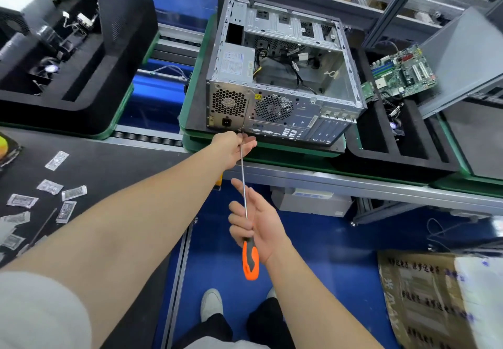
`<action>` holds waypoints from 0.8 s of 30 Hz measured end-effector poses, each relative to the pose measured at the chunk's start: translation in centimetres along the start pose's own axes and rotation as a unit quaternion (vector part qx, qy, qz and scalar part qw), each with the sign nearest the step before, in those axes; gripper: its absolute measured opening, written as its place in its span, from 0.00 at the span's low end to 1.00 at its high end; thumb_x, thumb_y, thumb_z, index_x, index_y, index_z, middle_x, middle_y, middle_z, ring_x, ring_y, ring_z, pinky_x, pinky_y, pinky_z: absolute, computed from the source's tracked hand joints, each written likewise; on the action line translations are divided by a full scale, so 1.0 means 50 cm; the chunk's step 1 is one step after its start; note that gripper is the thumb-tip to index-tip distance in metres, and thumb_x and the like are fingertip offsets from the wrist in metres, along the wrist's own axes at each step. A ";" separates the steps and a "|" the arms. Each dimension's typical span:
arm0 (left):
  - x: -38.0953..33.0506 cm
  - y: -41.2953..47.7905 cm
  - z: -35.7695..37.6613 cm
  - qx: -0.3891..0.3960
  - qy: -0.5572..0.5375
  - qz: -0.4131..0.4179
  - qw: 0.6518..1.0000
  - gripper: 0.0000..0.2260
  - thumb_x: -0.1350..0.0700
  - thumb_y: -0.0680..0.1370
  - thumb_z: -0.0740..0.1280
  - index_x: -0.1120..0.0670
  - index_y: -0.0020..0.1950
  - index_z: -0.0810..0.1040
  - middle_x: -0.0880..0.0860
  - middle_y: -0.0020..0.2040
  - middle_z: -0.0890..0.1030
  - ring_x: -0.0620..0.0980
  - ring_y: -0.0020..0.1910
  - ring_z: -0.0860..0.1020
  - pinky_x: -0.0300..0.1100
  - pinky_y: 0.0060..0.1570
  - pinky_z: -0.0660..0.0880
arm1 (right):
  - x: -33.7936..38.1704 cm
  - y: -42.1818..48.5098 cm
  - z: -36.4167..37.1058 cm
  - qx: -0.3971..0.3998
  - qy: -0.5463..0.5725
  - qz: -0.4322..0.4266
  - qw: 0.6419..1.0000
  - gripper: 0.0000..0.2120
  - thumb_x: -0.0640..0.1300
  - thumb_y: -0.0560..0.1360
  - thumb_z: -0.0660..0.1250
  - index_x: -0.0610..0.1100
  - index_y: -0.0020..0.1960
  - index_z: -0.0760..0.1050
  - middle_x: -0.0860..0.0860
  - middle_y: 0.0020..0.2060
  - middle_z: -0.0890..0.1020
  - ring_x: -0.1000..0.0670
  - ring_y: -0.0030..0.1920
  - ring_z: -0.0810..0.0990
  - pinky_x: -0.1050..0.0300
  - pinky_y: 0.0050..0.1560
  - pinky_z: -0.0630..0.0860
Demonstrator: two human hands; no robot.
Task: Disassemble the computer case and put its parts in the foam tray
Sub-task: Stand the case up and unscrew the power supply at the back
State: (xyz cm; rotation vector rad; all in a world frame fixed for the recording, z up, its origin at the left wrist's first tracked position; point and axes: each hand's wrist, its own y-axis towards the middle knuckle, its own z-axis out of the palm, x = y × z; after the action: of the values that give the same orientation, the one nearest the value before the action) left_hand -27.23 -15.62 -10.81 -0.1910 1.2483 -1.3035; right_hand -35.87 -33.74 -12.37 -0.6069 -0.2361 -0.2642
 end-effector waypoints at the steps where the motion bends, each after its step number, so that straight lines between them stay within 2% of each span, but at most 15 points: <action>1: 0.000 0.001 -0.001 -0.002 -0.008 -0.003 1.000 0.09 0.68 0.85 0.55 0.65 0.63 0.72 0.64 0.59 0.82 0.56 0.42 0.83 0.38 0.24 0.78 | -0.006 -0.004 -0.006 0.031 0.041 0.018 0.999 0.14 0.48 0.84 0.64 0.44 0.63 0.82 0.49 0.33 0.67 0.55 0.22 0.61 0.64 0.19 0.60; 3: 0.000 0.002 -0.002 -0.002 -0.021 -0.006 1.000 0.08 0.68 0.85 0.56 0.66 0.59 0.73 0.64 0.60 0.81 0.57 0.44 0.83 0.40 0.25 0.79 | -0.014 -0.007 -0.013 0.062 0.072 0.032 0.995 0.12 0.47 0.85 0.62 0.43 0.59 0.81 0.48 0.31 0.71 0.55 0.21 0.58 0.64 0.17 0.58; 4: 0.000 0.001 -0.002 -0.002 -0.020 -0.008 1.000 0.07 0.68 0.85 0.56 0.65 0.56 0.74 0.65 0.61 0.81 0.58 0.45 0.83 0.40 0.25 0.79 | -0.015 -0.005 -0.014 0.052 0.053 0.026 0.997 0.11 0.47 0.86 0.61 0.43 0.58 0.80 0.48 0.30 0.71 0.55 0.21 0.58 0.64 0.17 0.59; 7: 0.000 0.002 -0.004 0.000 -0.025 -0.013 1.000 0.09 0.68 0.85 0.56 0.66 0.62 0.74 0.65 0.63 0.79 0.61 0.56 0.82 0.44 0.25 0.80 | -0.019 0.003 -0.007 -0.062 -0.144 -0.029 0.987 0.10 0.44 0.86 0.59 0.42 0.59 0.77 0.48 0.29 0.72 0.52 0.22 0.60 0.61 0.20 0.61; 9: 0.003 0.001 -0.004 0.009 -0.041 -0.017 0.999 0.10 0.67 0.86 0.55 0.66 0.63 0.74 0.64 0.62 0.79 0.62 0.61 0.81 0.45 0.26 0.81 | -0.022 0.008 -0.005 -0.154 -0.300 -0.071 0.939 0.12 0.44 0.87 0.55 0.42 0.59 0.76 0.45 0.30 0.77 0.50 0.24 0.64 0.59 0.25 0.64; 11: 0.009 0.002 -0.006 0.015 -0.032 -0.016 0.999 0.09 0.66 0.86 0.56 0.65 0.57 0.76 0.63 0.57 0.80 0.59 0.53 0.83 0.42 0.28 0.82 | -0.021 0.012 0.000 -0.231 -0.421 -0.101 0.872 0.13 0.44 0.86 0.53 0.44 0.57 0.76 0.44 0.32 0.83 0.50 0.25 0.70 0.58 0.25 0.68; 13: 0.014 0.006 -0.007 0.016 -0.019 -0.012 1.000 0.10 0.65 0.86 0.56 0.63 0.53 0.76 0.61 0.51 0.81 0.56 0.46 0.83 0.40 0.30 0.82 | -0.019 0.017 0.001 -0.303 -0.528 -0.128 0.783 0.09 0.43 0.85 0.56 0.44 0.54 0.74 0.44 0.35 0.84 0.49 0.27 0.75 0.58 0.23 0.71; 14: 0.016 0.008 -0.006 0.013 -0.018 -0.011 1.000 0.10 0.64 0.86 0.56 0.63 0.53 0.76 0.61 0.50 0.82 0.56 0.45 0.83 0.40 0.31 0.82 | -0.016 0.021 -0.002 -0.337 -0.597 -0.136 0.716 0.06 0.42 0.85 0.57 0.43 0.53 0.72 0.44 0.36 0.82 0.48 0.29 0.75 0.57 0.24 0.70; 16: 0.020 0.012 -0.003 0.006 -0.023 -0.010 1.000 0.10 0.64 0.86 0.56 0.63 0.53 0.77 0.61 0.49 0.82 0.55 0.45 0.83 0.40 0.31 0.82 | -0.016 0.031 -0.011 -0.378 -0.742 -0.127 0.539 0.04 0.44 0.87 0.57 0.46 0.53 0.66 0.48 0.35 0.72 0.49 0.32 0.69 0.54 0.29 0.65; 17: 0.021 0.012 0.001 0.002 -0.031 -0.012 0.999 0.10 0.64 0.86 0.56 0.63 0.54 0.76 0.61 0.49 0.81 0.55 0.46 0.83 0.39 0.30 0.81 | -0.021 0.033 -0.015 -0.381 -0.773 -0.131 0.491 0.04 0.45 0.88 0.55 0.47 0.54 0.65 0.49 0.34 0.68 0.50 0.32 0.67 0.53 0.31 0.64; 18: 0.021 0.011 0.004 0.001 -0.044 -0.015 0.999 0.10 0.65 0.86 0.55 0.63 0.54 0.76 0.61 0.49 0.81 0.53 0.45 0.82 0.36 0.29 0.79 | -0.025 0.034 -0.018 -0.376 -0.782 -0.144 0.475 0.05 0.46 0.88 0.54 0.47 0.56 0.65 0.49 0.34 0.67 0.50 0.32 0.66 0.53 0.33 0.65; 19: 0.021 0.011 0.007 0.002 -0.054 -0.022 0.998 0.11 0.65 0.86 0.54 0.62 0.53 0.75 0.60 0.48 0.80 0.50 0.41 0.79 0.33 0.27 0.76 | -0.027 0.037 -0.023 -0.366 -0.783 -0.146 0.482 0.06 0.46 0.88 0.54 0.45 0.57 0.67 0.48 0.34 0.69 0.49 0.32 0.69 0.52 0.35 0.69; 20: 0.021 0.013 0.009 0.004 -0.053 -0.030 0.998 0.12 0.64 0.87 0.52 0.60 0.51 0.75 0.59 0.46 0.78 0.46 0.36 0.76 0.31 0.25 0.70 | -0.025 0.035 -0.027 -0.345 -0.762 -0.153 0.526 0.07 0.46 0.88 0.55 0.44 0.58 0.69 0.45 0.36 0.74 0.46 0.33 0.74 0.50 0.36 0.75; 22: 0.019 0.016 0.010 0.010 -0.024 -0.041 0.999 0.15 0.62 0.87 0.50 0.57 0.48 0.72 0.54 0.40 0.75 0.42 0.25 0.67 0.32 0.22 0.61 | -0.018 0.027 -0.032 -0.280 -0.645 -0.171 0.690 0.10 0.48 0.86 0.56 0.44 0.56 0.72 0.40 0.39 0.83 0.42 0.34 0.82 0.48 0.36 0.82; 24: 0.013 0.021 0.008 0.014 -0.014 -0.054 0.998 0.16 0.61 0.87 0.48 0.55 0.46 0.71 0.51 0.36 0.72 0.42 0.19 0.62 0.33 0.20 0.56 | -0.009 0.017 -0.034 -0.194 -0.515 -0.149 0.822 0.10 0.49 0.85 0.57 0.44 0.55 0.74 0.41 0.37 0.85 0.45 0.26 0.78 0.52 0.29 0.79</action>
State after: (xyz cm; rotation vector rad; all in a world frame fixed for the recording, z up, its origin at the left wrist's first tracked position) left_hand -26.44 -15.98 -11.79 -0.2601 1.2091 -1.4052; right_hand -35.77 -33.99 -14.29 -1.0872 -1.3647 -0.2634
